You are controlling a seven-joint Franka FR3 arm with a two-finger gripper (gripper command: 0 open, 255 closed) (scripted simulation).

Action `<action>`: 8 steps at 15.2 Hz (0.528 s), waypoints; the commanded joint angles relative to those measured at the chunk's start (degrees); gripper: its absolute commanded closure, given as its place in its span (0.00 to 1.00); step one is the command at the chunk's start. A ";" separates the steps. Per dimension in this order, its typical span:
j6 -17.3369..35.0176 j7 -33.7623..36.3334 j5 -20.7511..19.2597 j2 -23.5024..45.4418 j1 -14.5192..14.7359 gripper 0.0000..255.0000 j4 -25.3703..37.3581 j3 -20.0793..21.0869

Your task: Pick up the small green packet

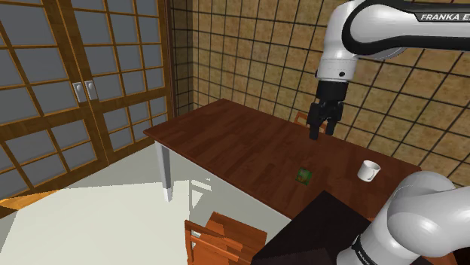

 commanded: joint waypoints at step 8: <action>10.63 -11.01 -6.90 -1.47 -2.26 0.00 -10.28 -6.70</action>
